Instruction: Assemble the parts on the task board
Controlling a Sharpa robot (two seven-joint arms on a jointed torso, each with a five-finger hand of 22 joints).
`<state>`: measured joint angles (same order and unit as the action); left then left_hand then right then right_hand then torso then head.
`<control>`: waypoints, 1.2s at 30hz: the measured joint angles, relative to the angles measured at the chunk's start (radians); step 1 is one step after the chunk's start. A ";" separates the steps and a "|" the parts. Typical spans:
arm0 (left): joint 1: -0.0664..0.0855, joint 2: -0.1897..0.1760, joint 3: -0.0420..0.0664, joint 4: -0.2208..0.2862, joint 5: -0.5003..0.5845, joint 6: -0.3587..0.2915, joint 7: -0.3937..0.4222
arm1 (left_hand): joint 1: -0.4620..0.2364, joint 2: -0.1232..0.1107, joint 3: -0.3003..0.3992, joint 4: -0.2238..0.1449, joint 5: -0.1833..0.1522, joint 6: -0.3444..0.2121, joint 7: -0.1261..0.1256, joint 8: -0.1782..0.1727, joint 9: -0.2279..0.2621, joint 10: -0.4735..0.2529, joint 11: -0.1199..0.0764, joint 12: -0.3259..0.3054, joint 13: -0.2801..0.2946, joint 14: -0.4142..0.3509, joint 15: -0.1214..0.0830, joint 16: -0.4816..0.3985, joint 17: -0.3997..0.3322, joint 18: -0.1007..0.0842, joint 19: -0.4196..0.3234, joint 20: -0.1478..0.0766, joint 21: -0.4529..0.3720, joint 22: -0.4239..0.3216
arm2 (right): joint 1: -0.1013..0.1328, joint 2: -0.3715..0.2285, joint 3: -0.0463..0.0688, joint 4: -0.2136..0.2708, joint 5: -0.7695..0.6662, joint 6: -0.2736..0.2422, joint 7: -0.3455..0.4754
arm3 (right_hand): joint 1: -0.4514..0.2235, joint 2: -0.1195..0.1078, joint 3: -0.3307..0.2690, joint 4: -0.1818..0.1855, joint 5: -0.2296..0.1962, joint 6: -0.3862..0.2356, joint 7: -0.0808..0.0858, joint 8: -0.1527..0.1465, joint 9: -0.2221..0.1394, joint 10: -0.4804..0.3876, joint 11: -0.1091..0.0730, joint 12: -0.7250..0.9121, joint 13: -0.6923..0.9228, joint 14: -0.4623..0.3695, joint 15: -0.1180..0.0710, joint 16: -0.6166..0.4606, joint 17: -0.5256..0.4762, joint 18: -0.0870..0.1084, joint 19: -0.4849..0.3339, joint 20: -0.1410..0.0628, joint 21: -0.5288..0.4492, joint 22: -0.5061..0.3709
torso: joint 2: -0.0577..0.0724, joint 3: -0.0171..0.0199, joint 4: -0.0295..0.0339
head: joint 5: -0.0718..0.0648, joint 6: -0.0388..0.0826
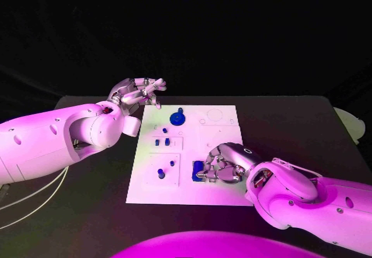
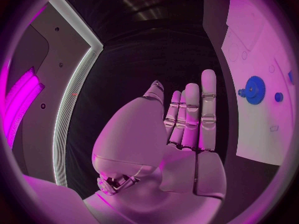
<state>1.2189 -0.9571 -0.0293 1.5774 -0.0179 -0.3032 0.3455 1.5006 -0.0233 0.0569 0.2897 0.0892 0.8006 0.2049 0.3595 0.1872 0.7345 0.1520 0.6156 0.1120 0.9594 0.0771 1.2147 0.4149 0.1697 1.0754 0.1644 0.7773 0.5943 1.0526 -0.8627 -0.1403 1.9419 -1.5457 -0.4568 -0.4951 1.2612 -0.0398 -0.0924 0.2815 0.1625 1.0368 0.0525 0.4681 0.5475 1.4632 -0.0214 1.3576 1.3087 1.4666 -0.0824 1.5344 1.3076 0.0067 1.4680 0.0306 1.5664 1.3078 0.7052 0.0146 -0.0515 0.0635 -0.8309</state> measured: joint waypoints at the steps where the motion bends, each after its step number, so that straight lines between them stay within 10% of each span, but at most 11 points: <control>1: 0.000 0.000 0.000 0.000 0.000 0.000 0.000 | 0.000 0.000 0.000 0.000 0.000 0.000 0.000 0.000 0.000 0.000 0.000 0.000 0.000 0.000 0.000 0.000 0.000 0.000 0.000 0.000 0.000 0.000 | 0.000 0.002 0.000 -0.002 0.002 0.001 0.002 | 0.005 0.003 0.000 0.000 0.000 0.000 0.000 0.000 0.000 0.000 0.000 0.001 0.000 0.000 0.000 0.000 0.000 0.000 0.000 0.000 0.000 0.000 | 0.000 0.0000 0.0006 | 0.000 0.000; 36: 0.000 -0.004 -0.001 0.001 0.000 0.000 -0.001 | 0.000 0.000 0.000 0.000 0.000 0.000 0.000 0.000 0.000 0.000 0.000 0.000 0.000 -0.004 0.004 0.000 0.000 0.000 -0.004 0.004 0.000 0.001 | -0.001 0.021 -0.001 -0.031 -0.044 0.009 -0.001 | 0.143 0.016 0.048 -0.005 -0.037 0.011 -0.011 0.000 -0.007 0.002 -0.002 0.044 0.042 -0.003 -0.002 0.000 0.000 0.000 -0.004 -0.004 0.000 0.000 | 0.001 -0.0005 0.0003 | 0.007 -0.005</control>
<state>1.2188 -0.9613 -0.0302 1.5780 -0.0179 -0.3032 0.3442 1.5006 -0.0233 0.0569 0.2897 0.0892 0.8006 0.2049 0.3596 0.1873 0.7345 0.1520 0.6156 0.1122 0.9559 0.0806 1.2147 0.4150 0.1698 1.0718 0.1680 0.7773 0.5949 1.0515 -0.8413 -0.1413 1.9107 -1.5901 -0.4478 -0.4963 1.4038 -0.0242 -0.0439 0.2769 0.1258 1.0482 0.0413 0.4681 0.5404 1.4652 -0.0234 1.4012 1.3512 1.4639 -0.0846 1.5343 1.3073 0.0067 1.4643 0.0270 1.5664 1.3074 0.7067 0.0141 -0.0512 0.0700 -0.8357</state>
